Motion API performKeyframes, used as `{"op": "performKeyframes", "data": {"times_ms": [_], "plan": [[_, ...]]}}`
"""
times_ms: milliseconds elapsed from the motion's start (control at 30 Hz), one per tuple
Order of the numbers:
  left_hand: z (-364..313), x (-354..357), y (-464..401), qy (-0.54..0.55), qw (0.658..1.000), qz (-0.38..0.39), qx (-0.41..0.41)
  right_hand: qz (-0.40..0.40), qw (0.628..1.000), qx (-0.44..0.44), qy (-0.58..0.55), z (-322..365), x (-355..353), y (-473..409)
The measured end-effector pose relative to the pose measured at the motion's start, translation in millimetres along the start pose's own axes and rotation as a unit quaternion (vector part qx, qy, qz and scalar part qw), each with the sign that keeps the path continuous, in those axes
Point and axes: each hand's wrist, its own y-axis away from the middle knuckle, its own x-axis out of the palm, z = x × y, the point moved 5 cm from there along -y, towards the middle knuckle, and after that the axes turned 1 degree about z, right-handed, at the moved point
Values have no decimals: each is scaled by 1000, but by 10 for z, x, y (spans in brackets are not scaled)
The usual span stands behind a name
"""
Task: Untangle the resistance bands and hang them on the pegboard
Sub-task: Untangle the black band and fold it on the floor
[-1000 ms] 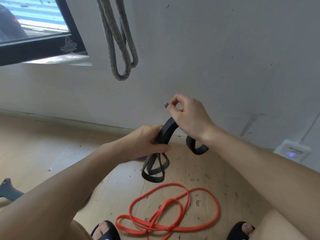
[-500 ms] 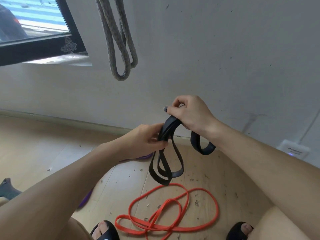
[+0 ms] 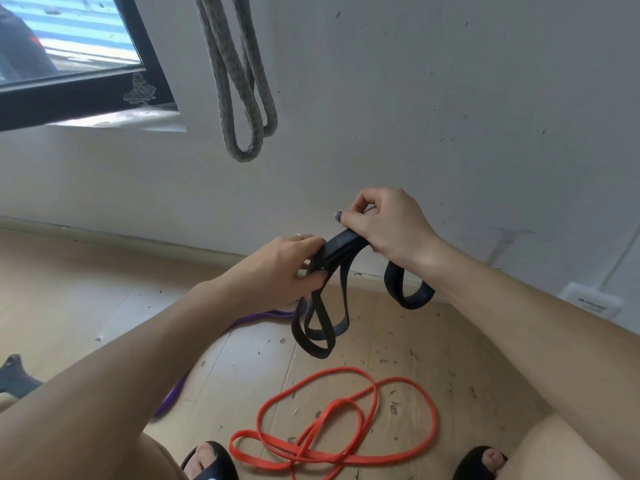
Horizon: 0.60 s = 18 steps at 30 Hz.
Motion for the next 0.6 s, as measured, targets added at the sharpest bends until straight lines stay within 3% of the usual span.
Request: {"op": "performKeyframes", "data": {"times_ms": [133, 367, 600], "plan": [[11, 16, 1, -50, 999, -9, -2, -5, 999, 4, 43, -23, 18, -6], [26, 33, -51, -79, 997, 7, -14, 1, 999, 26, -18, 14, 66, -10], [14, 169, -83, 97, 995, 36, -17, -1, 996, 54, -75, 76, 58, 31]]}}
